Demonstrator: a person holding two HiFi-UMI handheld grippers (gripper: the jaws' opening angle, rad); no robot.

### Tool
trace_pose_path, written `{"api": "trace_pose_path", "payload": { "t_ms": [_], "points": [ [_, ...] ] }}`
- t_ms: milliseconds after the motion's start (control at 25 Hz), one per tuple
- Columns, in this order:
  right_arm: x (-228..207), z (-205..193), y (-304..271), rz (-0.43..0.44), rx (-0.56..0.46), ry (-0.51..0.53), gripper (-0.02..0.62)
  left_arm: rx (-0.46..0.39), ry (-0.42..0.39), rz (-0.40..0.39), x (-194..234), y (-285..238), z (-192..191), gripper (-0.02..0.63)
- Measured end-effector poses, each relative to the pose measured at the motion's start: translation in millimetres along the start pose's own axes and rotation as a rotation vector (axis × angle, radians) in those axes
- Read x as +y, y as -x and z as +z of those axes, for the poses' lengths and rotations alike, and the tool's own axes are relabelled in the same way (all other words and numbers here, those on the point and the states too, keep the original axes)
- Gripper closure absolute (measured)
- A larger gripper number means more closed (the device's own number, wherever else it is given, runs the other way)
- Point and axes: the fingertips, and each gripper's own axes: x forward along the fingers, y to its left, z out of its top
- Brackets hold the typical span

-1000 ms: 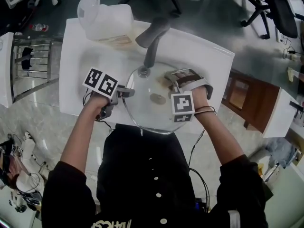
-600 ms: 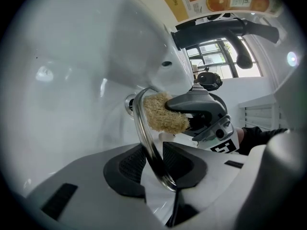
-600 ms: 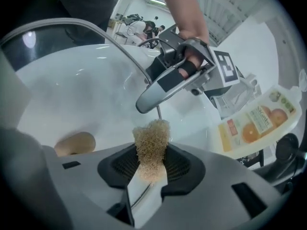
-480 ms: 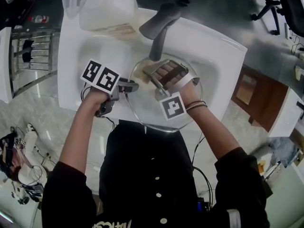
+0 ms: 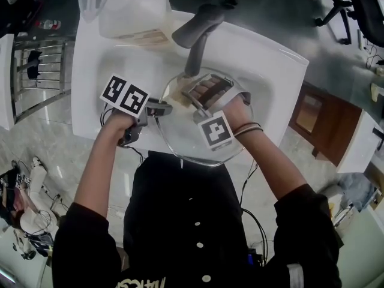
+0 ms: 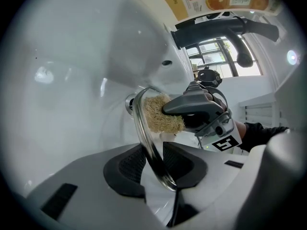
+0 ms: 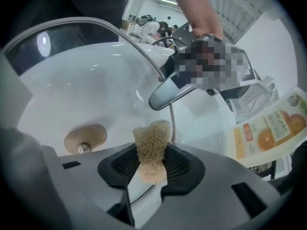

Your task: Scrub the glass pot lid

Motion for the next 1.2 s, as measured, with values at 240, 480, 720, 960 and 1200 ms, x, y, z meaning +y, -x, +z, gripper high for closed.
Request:
{"api": "trace_pose_path", "payload": {
  "t_ms": [240,480,720,960,1200],
  "points": [
    [37,-20,18,0.2,0.042,0.088,0.445,-0.007,0.011,-0.009,-1,1,1,0.477],
    [61,-33,38,0.282,0.075,0.089,0.445,-0.012,0.021,-0.018,-5,0,1,0.479],
    [84,-44,56,0.385,0.122,0.064,0.446,-0.011,0.015,-0.005,0,1,-2,0.479],
    [103,-57,78,0.497,0.164,0.104,0.446,-0.005,0.017,-0.001,-1,1,-1,0.479],
    [119,-65,98,0.586,0.185,0.161,0.446,-0.019,0.027,-0.009,-1,1,0,0.479]
  ]
}}
